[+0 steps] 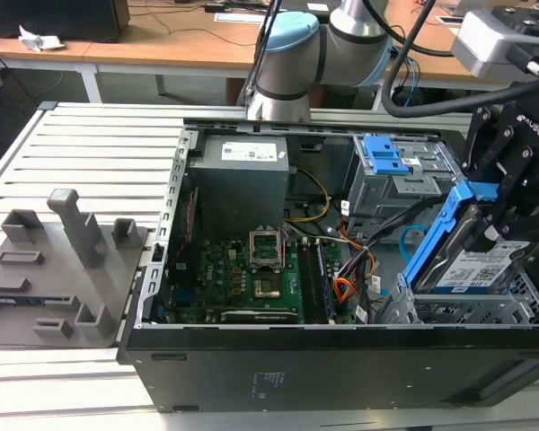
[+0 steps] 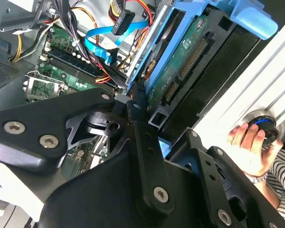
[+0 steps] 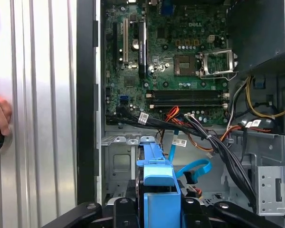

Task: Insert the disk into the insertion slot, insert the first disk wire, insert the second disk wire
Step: 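Insert the disk into the insertion slot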

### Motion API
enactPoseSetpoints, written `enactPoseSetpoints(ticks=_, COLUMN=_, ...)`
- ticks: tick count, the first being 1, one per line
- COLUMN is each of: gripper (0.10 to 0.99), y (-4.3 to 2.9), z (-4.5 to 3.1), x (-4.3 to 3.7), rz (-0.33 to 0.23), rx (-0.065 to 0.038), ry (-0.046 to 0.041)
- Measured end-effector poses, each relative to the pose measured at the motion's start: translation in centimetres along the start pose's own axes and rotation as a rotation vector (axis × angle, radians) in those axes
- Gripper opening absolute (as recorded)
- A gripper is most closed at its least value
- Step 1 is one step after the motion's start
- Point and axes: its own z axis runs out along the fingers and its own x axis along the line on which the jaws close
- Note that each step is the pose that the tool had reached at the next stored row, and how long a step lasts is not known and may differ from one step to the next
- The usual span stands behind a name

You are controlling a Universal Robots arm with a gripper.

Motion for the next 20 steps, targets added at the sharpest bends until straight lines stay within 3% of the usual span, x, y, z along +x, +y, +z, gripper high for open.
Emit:
enactPoseSetpoints(ticks=14, gripper=0.365, y=-0.07, z=1.76, x=-0.02, rz=0.000, rx=0.000, ry=0.0001)
enactPoseSetpoints(ticks=20, gripper=0.365, y=-0.07, z=1.80, x=-0.02, rz=0.000, rx=0.000, ry=0.0001)
